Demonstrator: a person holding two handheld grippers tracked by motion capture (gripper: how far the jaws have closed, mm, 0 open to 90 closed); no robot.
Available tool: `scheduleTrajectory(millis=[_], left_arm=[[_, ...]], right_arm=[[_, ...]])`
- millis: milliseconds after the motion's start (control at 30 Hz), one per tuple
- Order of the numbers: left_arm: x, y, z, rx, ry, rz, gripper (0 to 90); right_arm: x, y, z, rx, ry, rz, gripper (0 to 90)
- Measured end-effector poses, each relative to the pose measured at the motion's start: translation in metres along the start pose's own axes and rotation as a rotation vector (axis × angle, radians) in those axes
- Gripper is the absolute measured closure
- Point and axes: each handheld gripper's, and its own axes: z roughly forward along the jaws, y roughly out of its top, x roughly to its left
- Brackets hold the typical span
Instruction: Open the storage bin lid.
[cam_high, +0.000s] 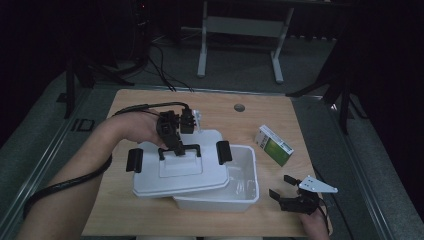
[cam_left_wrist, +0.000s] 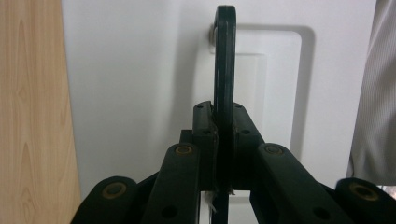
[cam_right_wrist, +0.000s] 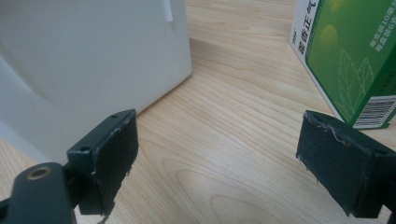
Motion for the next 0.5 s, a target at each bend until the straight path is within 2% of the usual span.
scheduleTrajectory(millis=[167, 233, 267, 367, 500], left_arm=[[0.001, -0.019, -0.004, -0.006, -0.003, -0.024, 84.4], [0.001, -0.022, -0.004, -0.007, 0.000, -0.029, 84.3], [0.002, -0.031, -0.006, -0.012, 0.004, -0.045, 84.4], [0.003, -0.039, -0.007, -0.019, 0.005, -0.061, 84.4], [0.005, -0.060, -0.007, -0.018, 0.006, -0.100, 84.3]], right_arm=[[0.001, 0.000, 0.000, 0.001, -0.001, 0.002, 12.2], [0.001, 0.000, 0.000, 0.003, -0.002, 0.001, 12.3], [0.001, 0.000, 0.001, 0.004, -0.001, -0.001, 12.3], [0.001, 0.000, 0.001, 0.006, -0.002, -0.002, 12.2], [0.001, 0.000, 0.001, 0.009, -0.001, 0.000, 12.2]])
